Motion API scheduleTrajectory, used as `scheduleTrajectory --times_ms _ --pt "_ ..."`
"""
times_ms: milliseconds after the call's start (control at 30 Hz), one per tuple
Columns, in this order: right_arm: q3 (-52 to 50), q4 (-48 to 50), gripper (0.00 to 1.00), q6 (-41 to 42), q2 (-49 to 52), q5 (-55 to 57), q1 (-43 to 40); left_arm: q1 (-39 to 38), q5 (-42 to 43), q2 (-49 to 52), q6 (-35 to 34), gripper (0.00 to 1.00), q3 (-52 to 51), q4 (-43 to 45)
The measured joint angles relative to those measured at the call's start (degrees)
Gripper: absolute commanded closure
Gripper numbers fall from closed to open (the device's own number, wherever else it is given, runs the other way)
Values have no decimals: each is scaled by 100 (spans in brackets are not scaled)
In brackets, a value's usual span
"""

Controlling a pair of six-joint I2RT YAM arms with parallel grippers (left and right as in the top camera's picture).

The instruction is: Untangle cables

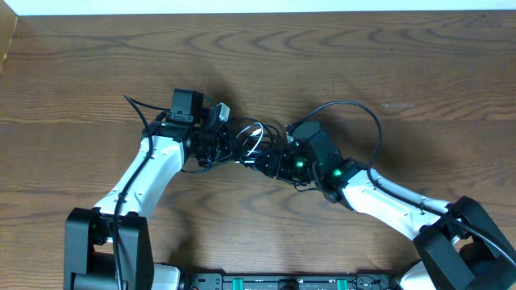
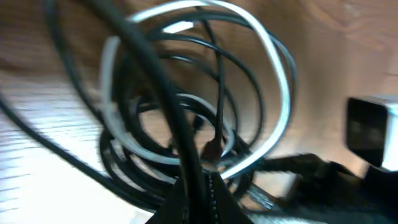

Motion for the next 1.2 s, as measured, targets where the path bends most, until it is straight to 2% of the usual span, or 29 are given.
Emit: scheduleTrajectory --times_ms 400,500,633,800,967,1100,1200 --pt "0 22 46 234 0 1025 -125 9 2404 15 -4 92 0 76" --pt "0 24 46 234 0 1082 -179 9 2741 15 0 92 0 133" --pt "0 15 45 -13 0 1110 -184 9 2776 15 33 92 0 144" --pt "2 -131 45 -525 0 1172 -184 9 3414 20 968 92 -4 264" --pt "2 -675 45 -748 0 1661 -184 9 3869 20 1823 92 -4 269" --pt "2 -763 44 -791 0 1829 -249 9 3895 20 2162 92 -4 267" --pt "0 -723 42 -831 0 1578 -566 9 3536 20 2323 92 -4 157"
